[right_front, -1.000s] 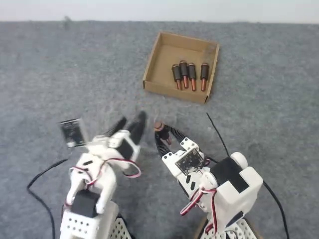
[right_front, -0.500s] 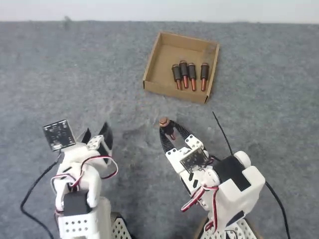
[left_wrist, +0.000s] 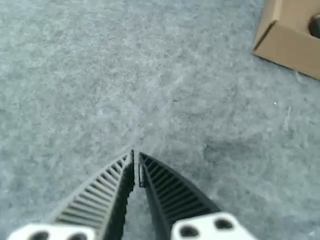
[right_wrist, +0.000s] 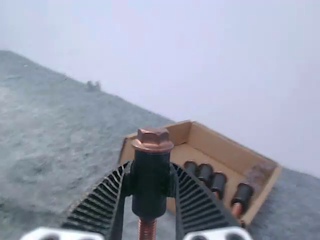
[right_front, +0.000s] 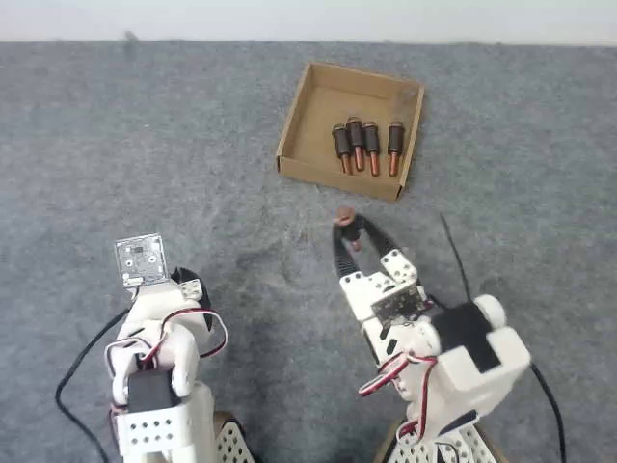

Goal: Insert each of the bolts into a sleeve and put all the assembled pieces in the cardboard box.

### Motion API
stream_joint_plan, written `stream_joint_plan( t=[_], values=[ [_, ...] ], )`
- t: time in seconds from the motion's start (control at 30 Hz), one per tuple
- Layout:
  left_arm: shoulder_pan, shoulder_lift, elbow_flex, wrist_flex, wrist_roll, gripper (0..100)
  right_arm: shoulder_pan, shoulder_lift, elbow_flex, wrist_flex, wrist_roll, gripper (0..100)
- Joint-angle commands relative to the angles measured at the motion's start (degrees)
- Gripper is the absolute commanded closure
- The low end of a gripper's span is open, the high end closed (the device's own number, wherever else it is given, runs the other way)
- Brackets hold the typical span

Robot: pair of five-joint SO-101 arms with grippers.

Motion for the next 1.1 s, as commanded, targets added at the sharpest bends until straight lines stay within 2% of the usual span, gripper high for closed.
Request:
stream_joint_plan(
  t=[0.0,0.2,0.3,0.77,1.07],
  values=[
    [0.4,-1.2,-0.3,1.7,-0.4,99,6.4,-9.5,-1.6,-1.8,0.7,99.1],
    [0.4,-1.2,-0.3,3.1,-0.4,99,8.6,-16.9,-6.0,-1.0,0.9,99.1],
    [0.2,-1.2,-0.3,3.2,-0.4,99,9.2,-18.9,-11.0,4.9,0.9,99.1],
    [0.2,-1.2,-0.3,3.2,-0.4,99,18.2,-20.0,-44.5,56.1,0.7,99.1],
    [0.2,-1.2,-0.3,3.2,-0.4,99,18.2,-14.2,-62.7,86.8,0.4,99.1]
  ],
)
